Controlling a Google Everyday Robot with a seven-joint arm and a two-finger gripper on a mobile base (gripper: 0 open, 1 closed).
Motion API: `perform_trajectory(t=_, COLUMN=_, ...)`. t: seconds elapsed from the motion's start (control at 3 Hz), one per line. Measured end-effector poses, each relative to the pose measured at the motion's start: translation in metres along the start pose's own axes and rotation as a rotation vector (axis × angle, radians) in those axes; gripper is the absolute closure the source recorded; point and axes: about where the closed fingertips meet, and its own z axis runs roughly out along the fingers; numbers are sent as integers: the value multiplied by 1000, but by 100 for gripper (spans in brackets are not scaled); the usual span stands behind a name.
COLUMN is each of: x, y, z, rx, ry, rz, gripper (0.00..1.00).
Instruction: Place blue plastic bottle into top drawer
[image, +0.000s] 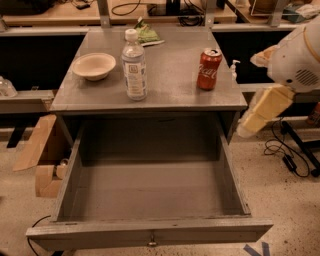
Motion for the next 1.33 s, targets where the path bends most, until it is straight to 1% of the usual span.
perform_trajectory(t=0.33, x=-24, y=-15, z=42, rx=4, ry=-213, rz=47, gripper=0)
perform_trajectory(t=0.67, x=-82, y=-34, z=80, rx=29, ry=-537, rz=104, gripper=0)
perform_trajectory(t=1.0, x=-116, y=-50, z=99, rx=84, ry=-704, rz=153, gripper=0)
perform_trajectory(t=1.33, x=-128, y=-66, z=95, rx=151, ry=-734, rz=171, gripper=0)
